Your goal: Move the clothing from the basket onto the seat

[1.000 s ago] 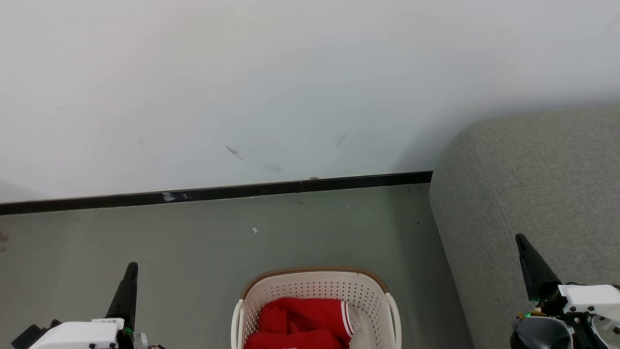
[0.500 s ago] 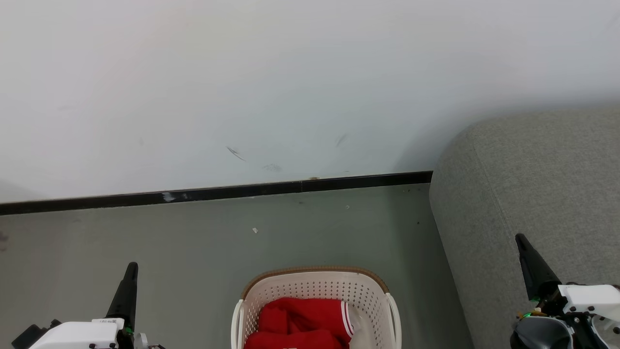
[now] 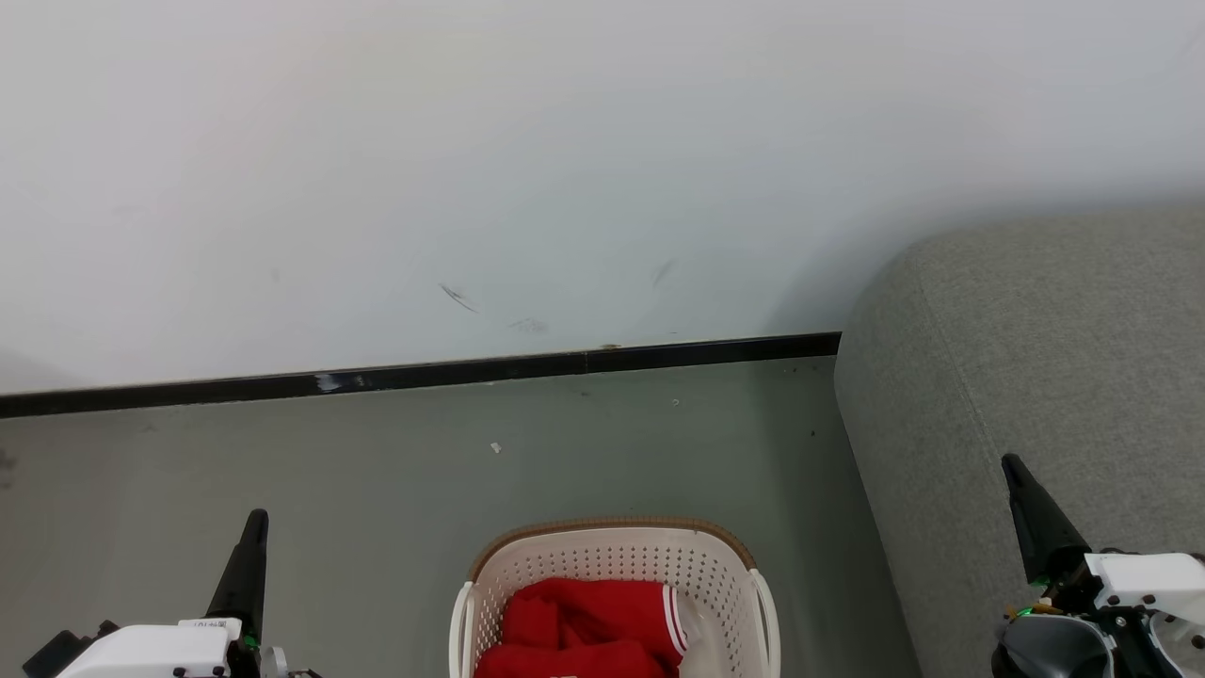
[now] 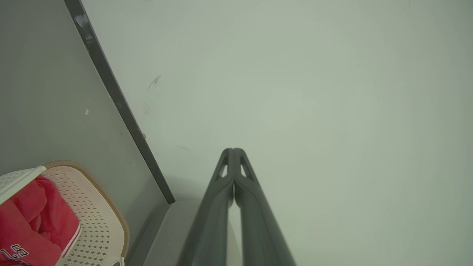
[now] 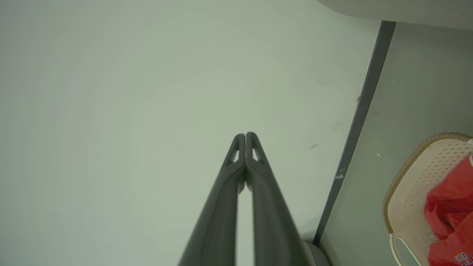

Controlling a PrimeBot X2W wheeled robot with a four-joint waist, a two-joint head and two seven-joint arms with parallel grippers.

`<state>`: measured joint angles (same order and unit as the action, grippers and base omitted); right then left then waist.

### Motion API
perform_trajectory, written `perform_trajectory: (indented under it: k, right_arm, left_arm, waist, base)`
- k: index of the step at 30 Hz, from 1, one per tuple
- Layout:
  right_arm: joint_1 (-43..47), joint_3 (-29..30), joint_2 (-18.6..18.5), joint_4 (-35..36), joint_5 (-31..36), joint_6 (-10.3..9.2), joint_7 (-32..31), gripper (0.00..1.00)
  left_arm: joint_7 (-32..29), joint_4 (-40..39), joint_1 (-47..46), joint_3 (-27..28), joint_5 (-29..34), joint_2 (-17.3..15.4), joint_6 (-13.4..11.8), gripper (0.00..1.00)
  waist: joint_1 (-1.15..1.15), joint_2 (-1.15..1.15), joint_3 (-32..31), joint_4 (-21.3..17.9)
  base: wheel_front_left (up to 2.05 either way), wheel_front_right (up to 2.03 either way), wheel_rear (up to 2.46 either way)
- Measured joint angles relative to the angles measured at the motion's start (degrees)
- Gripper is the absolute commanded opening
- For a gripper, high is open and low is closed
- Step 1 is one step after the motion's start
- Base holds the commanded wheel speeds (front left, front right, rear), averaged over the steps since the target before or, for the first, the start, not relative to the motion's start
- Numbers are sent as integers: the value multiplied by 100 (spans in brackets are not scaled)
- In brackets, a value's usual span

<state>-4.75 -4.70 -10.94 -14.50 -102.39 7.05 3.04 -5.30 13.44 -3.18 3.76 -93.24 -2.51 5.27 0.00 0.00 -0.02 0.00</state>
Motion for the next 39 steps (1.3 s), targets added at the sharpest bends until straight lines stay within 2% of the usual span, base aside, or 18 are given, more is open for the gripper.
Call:
perform_trajectory:
  k: [39]
  right_arm:
    - [0,0,-1,0,0,0,0,0]
  left_arm:
    - [0,0,-1,5,0,3,0,0]
  waist:
    - [0,0,0,0]
  base:
    - [0,0,0]
